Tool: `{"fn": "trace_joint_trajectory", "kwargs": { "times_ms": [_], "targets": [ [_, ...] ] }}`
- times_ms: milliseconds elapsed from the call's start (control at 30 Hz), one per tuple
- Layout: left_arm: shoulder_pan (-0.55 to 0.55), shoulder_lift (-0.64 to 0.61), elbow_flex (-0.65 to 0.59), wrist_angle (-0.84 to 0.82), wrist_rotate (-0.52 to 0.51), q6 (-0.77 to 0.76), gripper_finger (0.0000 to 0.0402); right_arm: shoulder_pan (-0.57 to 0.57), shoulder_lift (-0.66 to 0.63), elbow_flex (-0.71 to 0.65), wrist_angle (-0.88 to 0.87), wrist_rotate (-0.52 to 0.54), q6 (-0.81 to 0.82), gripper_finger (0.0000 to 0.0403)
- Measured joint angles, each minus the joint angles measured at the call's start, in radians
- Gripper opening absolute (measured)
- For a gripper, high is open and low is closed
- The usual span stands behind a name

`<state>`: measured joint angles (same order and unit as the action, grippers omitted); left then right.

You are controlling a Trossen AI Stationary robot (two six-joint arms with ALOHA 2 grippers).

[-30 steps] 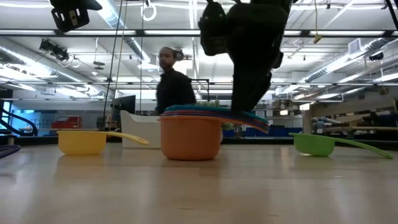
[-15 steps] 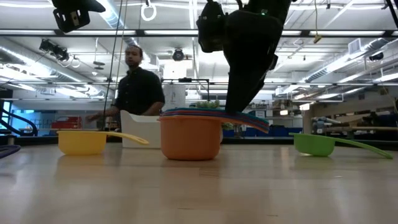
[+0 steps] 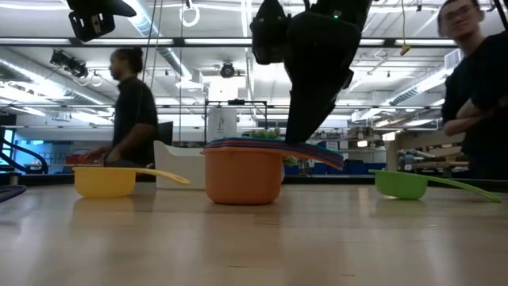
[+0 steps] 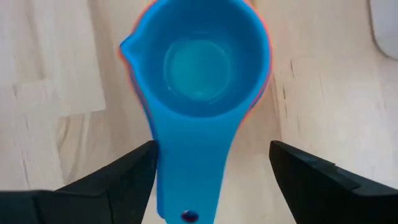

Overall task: Nest measuring cups in basket
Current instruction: Stack the yellow measuring cup on top of the light blue measuring cup

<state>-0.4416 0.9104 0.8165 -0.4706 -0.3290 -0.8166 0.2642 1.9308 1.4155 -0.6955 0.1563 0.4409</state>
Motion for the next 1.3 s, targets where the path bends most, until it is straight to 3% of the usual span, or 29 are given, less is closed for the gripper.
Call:
{"fn": "trace_joint_trajectory", "kwargs": {
  "times_ms": [200, 300, 467, 800, 1100, 1200, 1300],
  "targets": [
    [0.0, 0.0, 0.0, 0.0, 0.0, -0.037, 0.0141, -0.021, -0.018, 0.009, -0.016, -0.177, 0.091, 0.0316],
    [0.0, 0.0, 0.0, -0.001, 0.0, -0.037, 0.0141, -0.007, -0.03, 0.011, -0.036, -0.192, 0.116, 0.0316],
    [-0.008, 0.04, 0.0, -0.069, 0.0, -0.042, 0.0141, 0.034, -0.056, -0.005, -0.141, -0.107, 0.155, 0.0313],
    [-0.03, 0.248, -0.001, -0.132, 0.007, -0.004, 0.0141, 0.118, -0.216, -0.172, -0.136, -0.049, 0.375, 0.0279],
    [0.046, 0.349, -0.001, 0.015, 0.211, -0.061, 0.0141, 0.153, -0.384, -0.337, -0.055, -0.019, 0.38, 0.026],
    [0.073, 0.353, -0.001, 0.041, 0.188, -0.065, 0.0141, 0.153, -0.439, -0.416, 0.042, -0.018, 0.33, 0.0253],
    [0.088, 0.353, -0.001, 0.06, 0.088, -0.063, 0.0141, 0.152, -0.477, -0.503, 0.132, 0.007, 0.293, 0.0248]
  ]
}}
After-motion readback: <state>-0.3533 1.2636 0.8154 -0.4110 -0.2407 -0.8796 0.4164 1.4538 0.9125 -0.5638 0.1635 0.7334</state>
